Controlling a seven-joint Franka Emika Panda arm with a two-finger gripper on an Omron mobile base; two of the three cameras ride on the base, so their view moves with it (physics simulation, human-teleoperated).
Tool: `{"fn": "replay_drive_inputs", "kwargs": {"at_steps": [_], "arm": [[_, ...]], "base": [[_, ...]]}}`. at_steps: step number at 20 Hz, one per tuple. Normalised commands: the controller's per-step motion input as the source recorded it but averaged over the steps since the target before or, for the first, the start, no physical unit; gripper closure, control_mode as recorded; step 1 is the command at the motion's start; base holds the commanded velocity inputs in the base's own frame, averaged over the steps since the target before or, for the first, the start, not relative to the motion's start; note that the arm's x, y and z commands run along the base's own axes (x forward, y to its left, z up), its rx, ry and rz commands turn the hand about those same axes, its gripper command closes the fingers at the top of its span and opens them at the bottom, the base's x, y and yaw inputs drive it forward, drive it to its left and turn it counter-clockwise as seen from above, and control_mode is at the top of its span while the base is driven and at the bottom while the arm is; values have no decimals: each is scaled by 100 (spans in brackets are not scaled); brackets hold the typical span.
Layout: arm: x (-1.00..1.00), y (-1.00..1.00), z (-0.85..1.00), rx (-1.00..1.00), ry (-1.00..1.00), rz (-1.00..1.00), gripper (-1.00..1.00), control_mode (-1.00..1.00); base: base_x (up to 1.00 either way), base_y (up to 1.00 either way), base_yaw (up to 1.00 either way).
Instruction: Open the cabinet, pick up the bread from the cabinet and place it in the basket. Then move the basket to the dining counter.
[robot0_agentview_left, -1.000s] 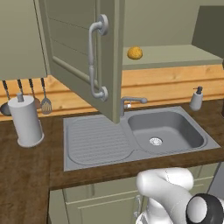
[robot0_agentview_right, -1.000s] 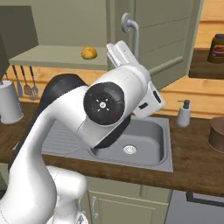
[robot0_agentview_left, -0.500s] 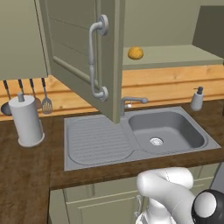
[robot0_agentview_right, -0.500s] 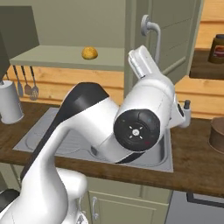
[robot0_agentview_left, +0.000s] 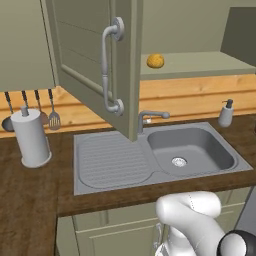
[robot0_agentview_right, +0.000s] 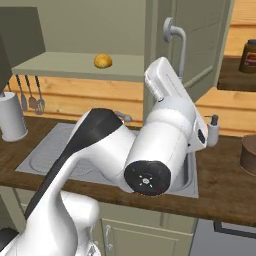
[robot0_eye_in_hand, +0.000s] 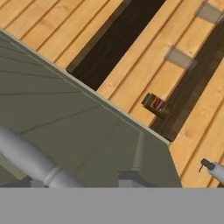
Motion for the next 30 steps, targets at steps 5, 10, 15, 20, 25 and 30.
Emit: {"fn": "replay_drive_inputs", "kwargs": {"at_steps": [5,10,15,20,25,30], "arm": [[-79,-100,-1,7,13,-14,100,-100],[-100,-23,-16,4,0,-4,100,-100],[-100,53,-91,0,-21,0,100,-100],[-100,-8,-36,0,-18,0,-100,-100],[-100,-28,-3,1,-12,0,-100,-100],[-100,-59,3,4,-5,-3,-100,-100]], "base": [[0,0,0],[0,0,0],[0,0,0],[0,0,0],[0,0,0],[0,0,0]]}}
